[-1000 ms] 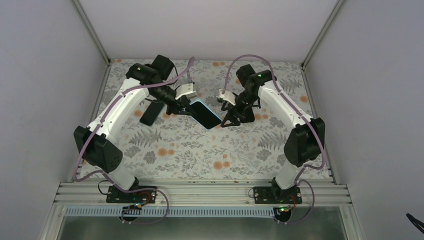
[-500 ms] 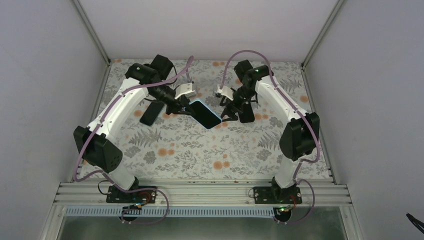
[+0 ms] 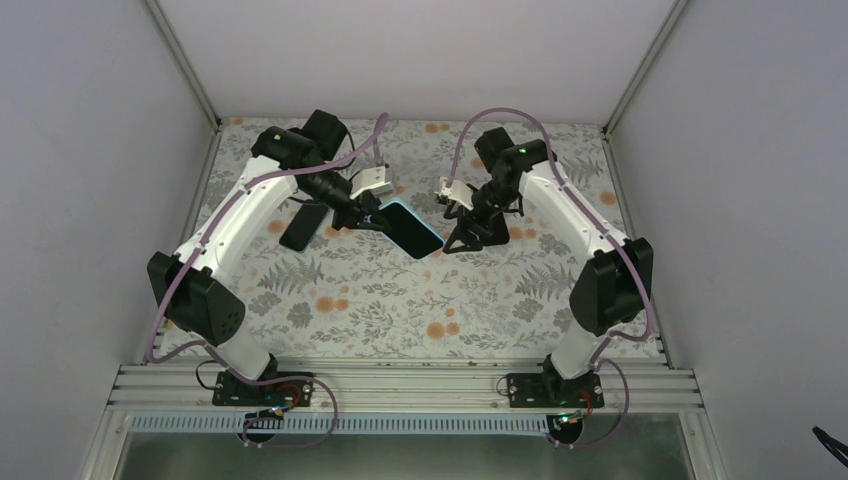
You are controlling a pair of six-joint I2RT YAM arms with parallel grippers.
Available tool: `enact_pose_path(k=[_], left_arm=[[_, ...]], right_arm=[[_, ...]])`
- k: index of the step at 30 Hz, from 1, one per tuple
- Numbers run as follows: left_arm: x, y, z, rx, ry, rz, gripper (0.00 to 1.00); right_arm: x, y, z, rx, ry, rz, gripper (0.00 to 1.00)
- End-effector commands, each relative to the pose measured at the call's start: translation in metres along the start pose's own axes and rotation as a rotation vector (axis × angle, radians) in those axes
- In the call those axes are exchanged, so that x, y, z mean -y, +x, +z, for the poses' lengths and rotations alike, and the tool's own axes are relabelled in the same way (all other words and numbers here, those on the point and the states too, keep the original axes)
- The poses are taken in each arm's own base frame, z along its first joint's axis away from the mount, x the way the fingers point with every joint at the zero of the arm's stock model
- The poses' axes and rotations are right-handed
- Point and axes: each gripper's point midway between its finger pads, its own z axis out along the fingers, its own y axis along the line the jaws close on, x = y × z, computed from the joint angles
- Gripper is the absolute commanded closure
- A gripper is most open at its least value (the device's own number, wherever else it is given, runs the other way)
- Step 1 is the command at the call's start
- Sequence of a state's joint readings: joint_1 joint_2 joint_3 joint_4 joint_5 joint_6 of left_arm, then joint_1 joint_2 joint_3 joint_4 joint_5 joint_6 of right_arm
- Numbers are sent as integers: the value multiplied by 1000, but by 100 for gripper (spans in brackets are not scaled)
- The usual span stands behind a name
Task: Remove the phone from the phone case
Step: Remove the phone case from the phone.
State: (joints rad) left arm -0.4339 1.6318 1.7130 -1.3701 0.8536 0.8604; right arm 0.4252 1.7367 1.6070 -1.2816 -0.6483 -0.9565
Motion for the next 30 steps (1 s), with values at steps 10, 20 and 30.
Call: enact_pose_path(k=[10, 20, 30], left_arm=[[6, -21, -6, 82, 31, 47, 98], [8, -19, -11, 73, 7, 60, 98], [12, -17, -12, 71, 5, 62, 98]], right_arm=[[-11, -17, -5, 45, -14, -50, 3], [-7, -14, -6, 39, -7, -44, 4], [-2, -11, -7, 45, -5, -38, 4]])
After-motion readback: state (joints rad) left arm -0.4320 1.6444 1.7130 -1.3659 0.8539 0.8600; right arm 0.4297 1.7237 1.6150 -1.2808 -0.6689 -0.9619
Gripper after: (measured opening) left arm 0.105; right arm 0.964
